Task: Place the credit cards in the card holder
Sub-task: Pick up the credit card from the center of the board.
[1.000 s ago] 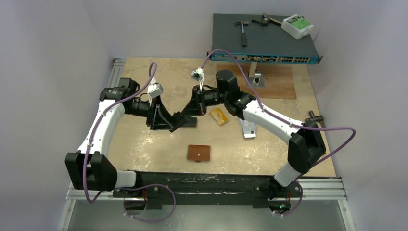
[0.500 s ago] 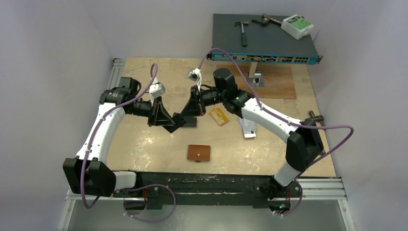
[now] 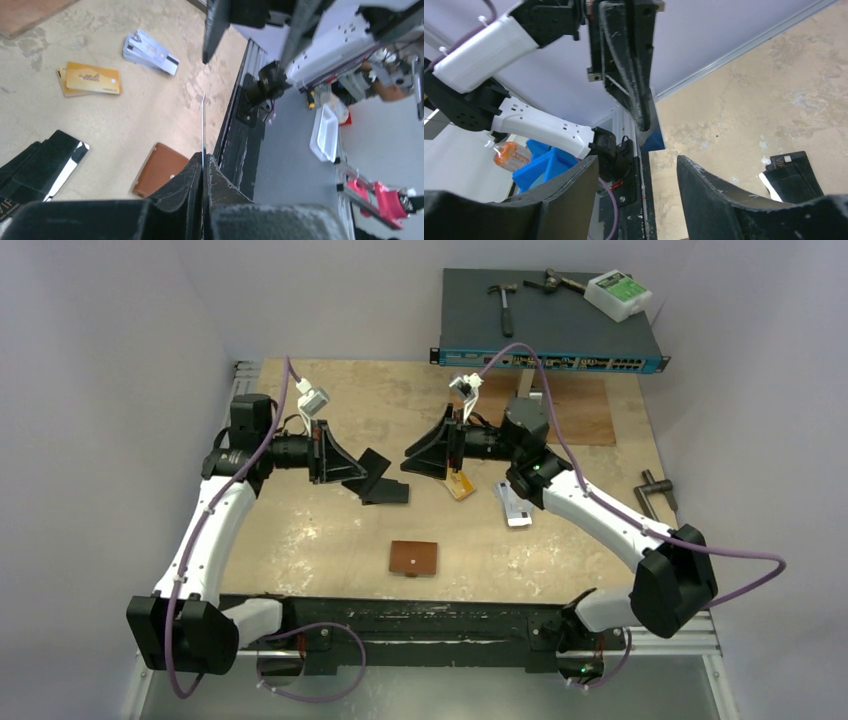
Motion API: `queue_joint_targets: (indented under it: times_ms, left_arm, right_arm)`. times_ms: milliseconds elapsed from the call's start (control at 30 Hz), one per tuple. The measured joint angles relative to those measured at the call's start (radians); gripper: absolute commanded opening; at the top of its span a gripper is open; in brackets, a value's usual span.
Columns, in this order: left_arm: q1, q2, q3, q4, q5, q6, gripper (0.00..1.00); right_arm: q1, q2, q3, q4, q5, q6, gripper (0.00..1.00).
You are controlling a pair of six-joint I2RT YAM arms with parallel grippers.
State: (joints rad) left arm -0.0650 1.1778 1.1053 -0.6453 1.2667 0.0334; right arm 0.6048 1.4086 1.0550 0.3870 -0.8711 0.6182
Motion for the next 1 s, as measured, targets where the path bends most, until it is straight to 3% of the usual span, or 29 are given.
queue_joint_targets:
  times_ms: [167, 400, 633, 967, 1000]
  left_arm:
    - [0.006, -0.042, -0.09, 0.285, 0.001, -0.338, 0.0]
    - [0.006, -0.113, -0.168, 0.55, -0.03, -0.637, 0.0]
    - [0.002, -0.121, -0.225, 0.721, -0.044, -0.822, 0.0]
    - [-0.009, -0.148, -0.237, 0.787, -0.053, -0.888, 0.0]
    - [-0.01, -0.151, -0.237, 0.792, -0.053, -0.889, 0.0]
  right_arm:
    - [0.006, -0.046, -0.05, 0.101, 0.05, 0.056, 0.64]
    - [0.04, -0.029, -0.092, 0.203, 0.13, 0.142, 0.59]
    - [0.122, 0.04, -0.093, 0.34, 0.2, 0.241, 0.39]
    - [0.145, 0.104, -0.094, 0.502, 0.255, 0.375, 0.0]
    - [0.146, 0.108, -0.094, 0.51, 0.258, 0.381, 0.0]
